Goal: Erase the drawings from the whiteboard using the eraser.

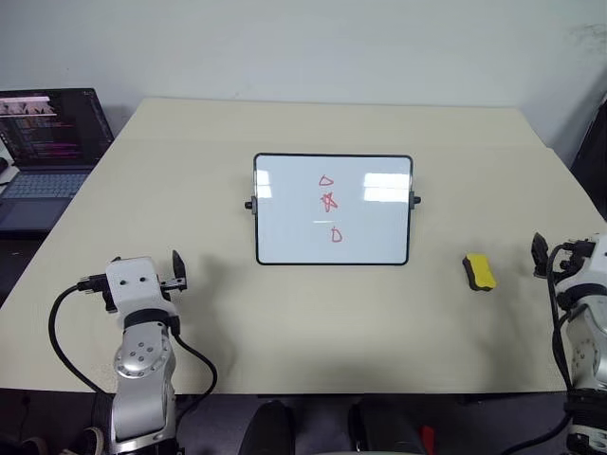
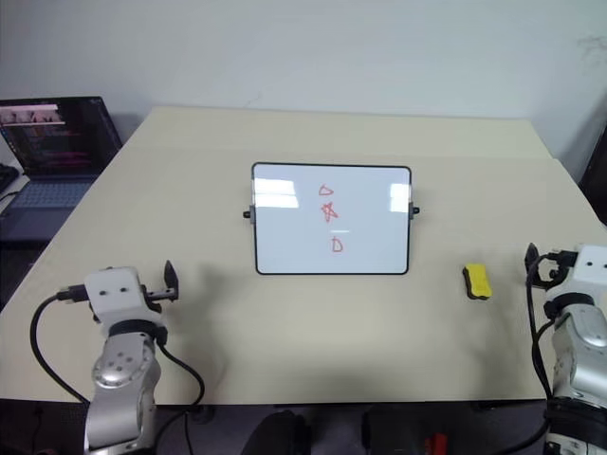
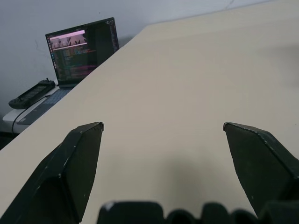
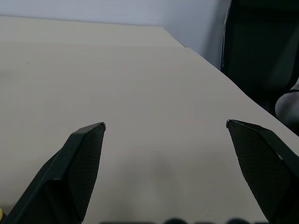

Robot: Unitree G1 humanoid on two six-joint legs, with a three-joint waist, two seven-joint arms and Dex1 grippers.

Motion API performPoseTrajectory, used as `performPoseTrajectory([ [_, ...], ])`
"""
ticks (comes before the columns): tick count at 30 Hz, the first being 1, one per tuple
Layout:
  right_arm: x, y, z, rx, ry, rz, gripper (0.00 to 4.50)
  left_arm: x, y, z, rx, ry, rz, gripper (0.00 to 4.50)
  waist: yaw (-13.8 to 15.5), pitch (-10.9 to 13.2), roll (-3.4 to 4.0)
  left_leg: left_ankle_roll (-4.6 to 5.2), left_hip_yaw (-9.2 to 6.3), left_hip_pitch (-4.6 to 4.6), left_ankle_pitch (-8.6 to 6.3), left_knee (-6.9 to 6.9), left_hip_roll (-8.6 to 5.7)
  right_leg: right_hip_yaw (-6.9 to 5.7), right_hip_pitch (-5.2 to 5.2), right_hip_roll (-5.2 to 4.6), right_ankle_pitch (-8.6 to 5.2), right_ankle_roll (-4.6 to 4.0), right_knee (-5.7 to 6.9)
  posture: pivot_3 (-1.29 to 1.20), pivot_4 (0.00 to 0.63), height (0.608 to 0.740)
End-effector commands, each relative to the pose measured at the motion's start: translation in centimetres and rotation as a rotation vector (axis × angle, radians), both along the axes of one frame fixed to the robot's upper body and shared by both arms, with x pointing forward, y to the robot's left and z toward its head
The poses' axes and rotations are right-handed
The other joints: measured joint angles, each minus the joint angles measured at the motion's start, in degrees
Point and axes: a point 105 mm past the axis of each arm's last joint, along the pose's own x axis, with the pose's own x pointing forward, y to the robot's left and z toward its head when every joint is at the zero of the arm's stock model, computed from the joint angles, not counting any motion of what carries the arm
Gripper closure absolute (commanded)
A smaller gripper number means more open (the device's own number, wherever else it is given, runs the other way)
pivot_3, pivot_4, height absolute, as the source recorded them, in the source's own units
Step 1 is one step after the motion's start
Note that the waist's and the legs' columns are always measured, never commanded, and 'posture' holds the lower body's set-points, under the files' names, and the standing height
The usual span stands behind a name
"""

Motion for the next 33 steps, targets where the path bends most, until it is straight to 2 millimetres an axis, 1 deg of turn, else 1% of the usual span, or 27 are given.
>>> performPoseTrajectory([
  [1, 0.4, 0.1, 2.9, -0.047, -0.063, -0.007, 0.01, 0.8, 0.4, -0.3, 0.0, -0.001, 0.024, 0.0, 0.0, 0.0, 0.01, 0.0, 0.0, 0.0, 0.0, 0.0, 0.0, 0.0, 0.0, 0.0, 0.0, 0.0, 0.0, 0.0, 0.15, 0.74],
  [3, 0.4, 0.1, 3.2, -0.038, -0.067, -0.017, 0.01, 1.0, 1.2, -0.4, -0.052, -0.012, 0.103, 0.0, 0.01, -0.03, 0.11, 0.01, 0.02, 0.05, 0.0, 0.01, -0.02, 0.02, 0.02, 0.0, 0.0, 0.0, 0.02, 0.0, 0.15, 0.74],
  [5, 0.1, 0.5, 3.9, -0.044, -0.085, 0.0, 0.01, 1.5, 0.5, 0.4, -0.044, -0.035, 0.049, 0.0, -0.02, -0.01, 0.08, 0.01, 0.0, 0.02, 0.01, 0.02, -0.02, 0.0, 0.02, 0.01, -0.01, 0.02, 0.01, 0.0, 0.15, 0.74],
  [7, -0.3, 0.8, 4.5, -0.042, -0.103, 0.013, 0.01, 1.9, -0.3, 1.3, 0.012, -0.054, -0.026, 0.0, -0.02, -0.01, 0.08, 0.0, 0.0, -0.07, 0.0, 0.02, 0.0, 0.0, -0.03, 0.03, 0.0, 0.01, -0.01, 0.0, 0.15, 0.74],
  [9, -0.6, 1.1, 4.7, -0.015, -0.114, 0.025, 0.01, 2.0, 0.1, 2.3, 0.024, -0.078, -0.039, 0.0, 0.01, -0.01, 0.08, -0.01, -0.03, -0.1, -0.01, 0.01, 0.0, -0.02, -0.04, 0.02, -0.01, 0.02, -0.01, 0.0, 0.15, 0.74],
  [12, -0.4, 2.5, 4.8, 0.021, -0.128, 0.089, 0.01, 2.1, 1.0, 4.1, 0.026, -0.123, -0.059, 0.0, 0.01, -0.01, 0.08, -0.03, -0.06, -0.12, -0.02, 0.0, 0.01, -0.04, -0.04, 0.02, -0.02, 0.03, -0.04, 0.0, 0.15, 0.74],
  [13, -0.2, 2.8, 4.9, 0.027, -0.131, 0.107, 0.01, 2.4, 1.0, 5.0, 0.031, -0.144, -0.097, 0.0, -0.03, -0.01, 0.08, -0.02, -0.04, -0.11, -0.02, 0.0, 0.01, -0.03, -0.04, 0.02, -0.02, 0.03, -0.04, 0.0, 0.15, 0.74],
  [15, 0.1, 3.6, 5.4, 0.052, -0.145, 0.144, 0.01, 3.1, 0.3, 7.2, 0.031, -0.196, -0.235, 0.0, -0.02, 0.0, 0.09, -0.02, -0.04, -0.09, -0.01, 0.01, 0.01, -0.04, -0.04, 0.02, -0.02, 0.03, -0.02, 0.0, 0.15, 0.74],
  [16, 0.1, 3.8, 5.4, 0.062, -0.133, 0.156, 0.01, 3.7, -1.0, 8.5, 0.037, -0.216, -0.355, 0.0, -0.01, 0.0, 0.09, -0.02, -0.04, -0.08, -0.01, 0.01, 0.0, -0.05, -0.04, 0.02, -0.02, 0.03, 0.01, 0.0, 0.15, 0.74],
  [18, -0.3, 4.7, 5.3, 0.073, -0.093, 0.187, 0.01, 4.5, -2.8, 10.4, 0.02, -0.23, -0.536, 0.0, 0.21, 0.01, 0.12, -0.02, -0.07, -0.08, -0.01, 0.02, 0.0, -0.08, -0.03, 0.02, -0.02, 0.02, 0.02, 0.0, 0.15, 0.74],
  [19, -0.7, 5.1, 5.3, 0.072, -0.069, 0.212, 0.01, 4.7, -4.6, 11.2, 0.032, -0.22, -0.661, 0.0, 0.44, 0.02, 0.13, -0.02, -0.08, -0.09, -0.01, 0.02, -0.01, -0.1, -0.03, 0.02, -0.02, 0.02, 0.02, 0.0, 0.15, 0.74],
  [20, -1.0, 5.3, 4.9, 0.057, -0.025, 0.216, 0.01, 4.9, -6.1, 11.6, 0.043, -0.2, -0.764, 0.0, 0.52, 0.02, 0.13, -0.03, -0.11, -0.12, -0.01, 0.02, -0.02, -0.12, -0.03, 0.02, -0.02, 0.03, 0.01, 0.0, 0.15, 0.74],
  [22, -1.5, 6.7, 4.4, 0.085, 0.019, 0.253, 0.01, 5.1, -8.4, 11.8, 0.047, -0.147, -0.954, 0.0, 0.74, 0.0, 0.15, -0.03, -0.1, -0.15, -0.01, 0.02, -0.09, -0.12, -0.03, -0.01, -0.04, 0.06, -0.05, 0.0, 0.15, 0.74],
  [23, -1.7, 7.2, 3.7, 0.108, 0.077, 0.258, 0.01, 4.9, -9.8, 11.9, 0.046, -0.12, -1.052, 0.0, 0.74, 0.01, 0.15, -0.03, -0.07, -0.16, -0.01, 0.02, -0.08, -0.09, -0.03, -0.01, -0.05, 0.08, -0.08, 0.0, 0.15, 0.74],
  [25, -2.1, 8.8, 2.8, 0.156, 0.127, 0.301, 0.01, 4.2, -11.6, 11.9, 0.057, -0.066, -1.204, 0.0, 0.55, 0.02, 0.14, -0.04, -0.07, -0.19, -0.02, 0.02, -0.06, -0.08, -0.04, -0.01, -0.06, 0.09, -0.1, 0.0, 0.15, 0.74],
  [27, -2.4, 9.5, 2.0, 0.157, 0.17, 0.316, 0.01, 3.2, -13.4, 11.5, 0.096, -0.003, -1.355, 0.0, 0.05, 0.05, 0.19, -0.04, -0.07, -0.19, -0.02, 0.01, -0.02, -0.06, -0.06, 0.02, -0.07, 0.09, -0.09, 0.0, 0.15, 0.74],
  [30, -2.6, 10.0, 1.4, 0.136, 0.204, 0.297, 0.01, 2.3, -15.1, 10.9, 0.139, 0.06, -1.495, 0.0, -0.24, 0.11, 0.27, -0.04, -0.09, -0.17, -0.02, 0.0, 0.01, -0.06, -0.08, 0.08, -0.09, 0.07, -0.08, 0.0, 0.15, 0.74],
  [33, -2.6, 10.5, 1.4, 0.114, 0.2, 0.291, 0.01, 1.9, -17.0, 10.5, 0.132, 0.099, -1.594, 0.0, -0.16, 0.12, 0.27, -0.03, -0.09, -0.17, -0.02, 0.01, -0.02, -0.05, -0.08, 0.11, -0.12, 0.12, -0.06, 0.0, 0.15, 0.74],
])
